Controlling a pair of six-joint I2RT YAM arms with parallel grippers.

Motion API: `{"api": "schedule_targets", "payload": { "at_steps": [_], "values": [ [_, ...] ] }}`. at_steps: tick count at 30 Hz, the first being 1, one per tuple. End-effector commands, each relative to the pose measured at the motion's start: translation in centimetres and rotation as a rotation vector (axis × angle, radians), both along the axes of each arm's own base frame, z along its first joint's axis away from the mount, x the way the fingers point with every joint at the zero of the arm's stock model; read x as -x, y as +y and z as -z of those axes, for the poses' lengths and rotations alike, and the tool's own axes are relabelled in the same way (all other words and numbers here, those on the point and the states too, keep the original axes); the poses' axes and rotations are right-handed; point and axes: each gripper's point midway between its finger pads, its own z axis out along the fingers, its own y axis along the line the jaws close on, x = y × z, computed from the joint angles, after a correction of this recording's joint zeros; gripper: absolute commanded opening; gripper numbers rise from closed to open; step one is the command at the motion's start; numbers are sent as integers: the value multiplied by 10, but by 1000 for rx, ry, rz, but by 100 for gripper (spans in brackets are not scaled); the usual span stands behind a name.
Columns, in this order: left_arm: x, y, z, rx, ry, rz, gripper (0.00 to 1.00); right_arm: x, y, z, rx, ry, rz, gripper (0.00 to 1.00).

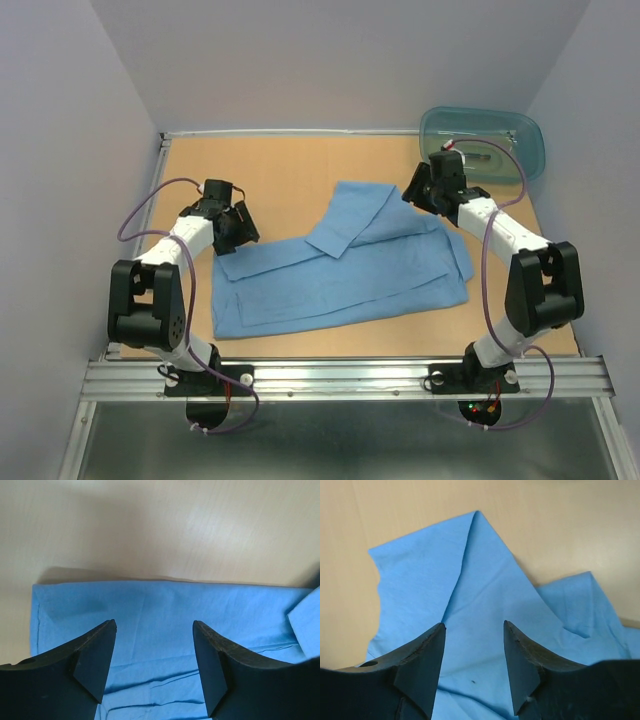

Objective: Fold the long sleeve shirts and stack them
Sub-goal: Fold the shirt

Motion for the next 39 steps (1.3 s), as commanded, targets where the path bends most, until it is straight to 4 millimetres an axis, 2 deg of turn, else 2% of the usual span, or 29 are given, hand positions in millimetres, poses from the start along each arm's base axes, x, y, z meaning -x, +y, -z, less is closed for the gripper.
{"api": "schedule_targets", "payload": {
  "at_steps": [1, 4, 7, 11, 14, 15, 17, 18, 22, 26, 27, 29, 30, 33, 39],
  "values": [
    [-5, -8, 14, 44, 2, -13, 74, -23, 16, -6, -140, -45, 34, 55],
    [2, -9, 32, 53, 49, -17, 73, -18, 15, 22, -147, 5, 45, 52],
    [6, -8, 43, 46, 79, -19, 73, -13, 27, 24, -132, 12, -86, 51],
    [6, -8, 51, 39, 99, -19, 74, -10, 43, 14, -137, -8, -208, 52],
    [5, -6, 54, 29, 106, -24, 76, -6, 74, -3, -152, -45, -331, 53],
    [4, -6, 53, 29, 103, -24, 77, 0, 92, -6, -150, -52, -391, 53],
    [3, -6, 50, 30, 94, -23, 77, 12, 118, -4, -174, -37, -488, 53],
    [2, -7, 46, 38, 82, -20, 77, 24, 137, -2, -151, -40, -560, 54],
    [-2, -4, 43, 17, 63, -13, 78, 51, 175, 9, 31, -92, -765, 56],
    [-11, -4, 45, 1, 70, 5, 78, 59, 192, 9, 239, -167, -873, 57],
    [-17, -4, 42, 2, 61, 6, 78, 65, 198, 18, 317, -162, -934, 58],
    [-22, -4, 44, -8, 58, 10, 78, 65, 198, 23, 415, -159, -945, 58],
    [-27, -4, 42, -10, 52, 15, 78, 72, 204, 30, 481, -156, -992, 58],
    [-32, -4, 40, -17, 46, 25, 78, 73, 204, 33, 644, -172, -1002, 60],
    [-32, -5, 40, -17, 47, 29, 78, 76, 211, 41, 876, -176, -1039, 63]
  ]
}}
